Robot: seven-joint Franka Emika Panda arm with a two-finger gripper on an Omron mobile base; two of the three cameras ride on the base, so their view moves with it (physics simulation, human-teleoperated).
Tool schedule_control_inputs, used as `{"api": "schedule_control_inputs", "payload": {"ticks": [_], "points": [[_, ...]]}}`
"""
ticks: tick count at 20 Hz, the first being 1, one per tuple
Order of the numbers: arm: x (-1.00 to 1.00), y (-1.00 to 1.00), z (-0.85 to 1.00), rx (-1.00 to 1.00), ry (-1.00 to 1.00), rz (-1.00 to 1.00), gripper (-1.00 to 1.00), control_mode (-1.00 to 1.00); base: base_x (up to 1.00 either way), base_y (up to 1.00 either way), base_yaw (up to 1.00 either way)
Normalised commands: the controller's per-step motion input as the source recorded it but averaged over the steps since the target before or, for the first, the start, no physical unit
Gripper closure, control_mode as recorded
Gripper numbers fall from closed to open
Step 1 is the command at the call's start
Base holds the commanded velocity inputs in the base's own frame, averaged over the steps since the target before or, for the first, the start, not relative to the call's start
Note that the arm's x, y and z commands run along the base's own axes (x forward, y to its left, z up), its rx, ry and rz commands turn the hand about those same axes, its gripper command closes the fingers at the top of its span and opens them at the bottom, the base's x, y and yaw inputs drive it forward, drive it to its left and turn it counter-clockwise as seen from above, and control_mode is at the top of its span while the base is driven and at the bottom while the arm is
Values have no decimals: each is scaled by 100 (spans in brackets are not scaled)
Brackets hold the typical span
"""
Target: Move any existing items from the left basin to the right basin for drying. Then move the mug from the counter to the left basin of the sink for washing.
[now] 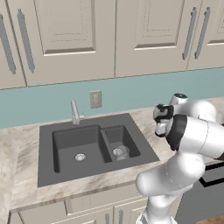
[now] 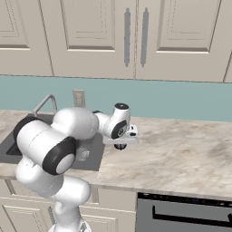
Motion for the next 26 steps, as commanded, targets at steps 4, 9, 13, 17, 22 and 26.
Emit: {"api": "schedule_control_inputs", "payload": {"ticks": [4,9,13,17,22,26], "points": [[-19,8,33,0,-6,0,100,-100,0,0,0],[-18,14,41,0,-3,0,100,-100,0,0,0],[-14,27,45,-1,0,0,100,-100,0,0,0],[-21,30,40,-2,0,0,100,-100,0,0,0],[-24,38,24,-2,0,1,100,-100,0,0,0],[-24,55,10,-2,0,4,100,-100,0,0,0]]}}
